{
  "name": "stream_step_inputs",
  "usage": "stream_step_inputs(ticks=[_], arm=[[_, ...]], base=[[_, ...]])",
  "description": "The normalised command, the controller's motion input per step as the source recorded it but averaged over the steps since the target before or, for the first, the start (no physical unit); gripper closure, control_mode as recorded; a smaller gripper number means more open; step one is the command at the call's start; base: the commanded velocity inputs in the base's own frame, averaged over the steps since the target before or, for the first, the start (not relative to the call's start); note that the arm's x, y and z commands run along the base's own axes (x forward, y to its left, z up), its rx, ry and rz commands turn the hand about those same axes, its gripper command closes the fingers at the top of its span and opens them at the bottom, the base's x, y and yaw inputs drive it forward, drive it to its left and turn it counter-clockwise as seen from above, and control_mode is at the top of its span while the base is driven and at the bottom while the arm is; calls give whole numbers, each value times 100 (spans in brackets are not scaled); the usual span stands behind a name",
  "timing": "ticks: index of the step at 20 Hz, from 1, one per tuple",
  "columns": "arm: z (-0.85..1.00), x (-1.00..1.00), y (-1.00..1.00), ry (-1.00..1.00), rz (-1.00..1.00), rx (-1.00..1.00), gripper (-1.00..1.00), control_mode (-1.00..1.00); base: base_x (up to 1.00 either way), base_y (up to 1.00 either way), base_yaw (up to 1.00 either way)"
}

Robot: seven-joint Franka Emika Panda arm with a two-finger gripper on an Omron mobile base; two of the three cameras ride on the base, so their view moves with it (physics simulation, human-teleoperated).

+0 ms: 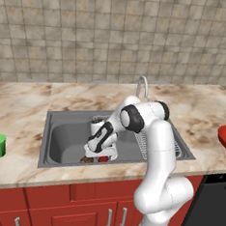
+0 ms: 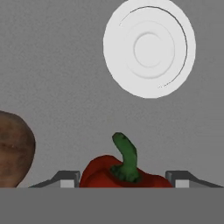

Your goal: Remove the bell pepper and potato from the sink. Then move the bowl and cup from the counter to the sink for washing.

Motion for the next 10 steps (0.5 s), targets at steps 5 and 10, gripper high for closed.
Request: stream_step_inputs(ticks=[5, 10], arm=[[3, -5, 0, 2, 0, -6, 100, -100], [4, -9, 0, 0, 0, -2, 100, -100]], base=[[0, 0, 0], [0, 0, 0]])
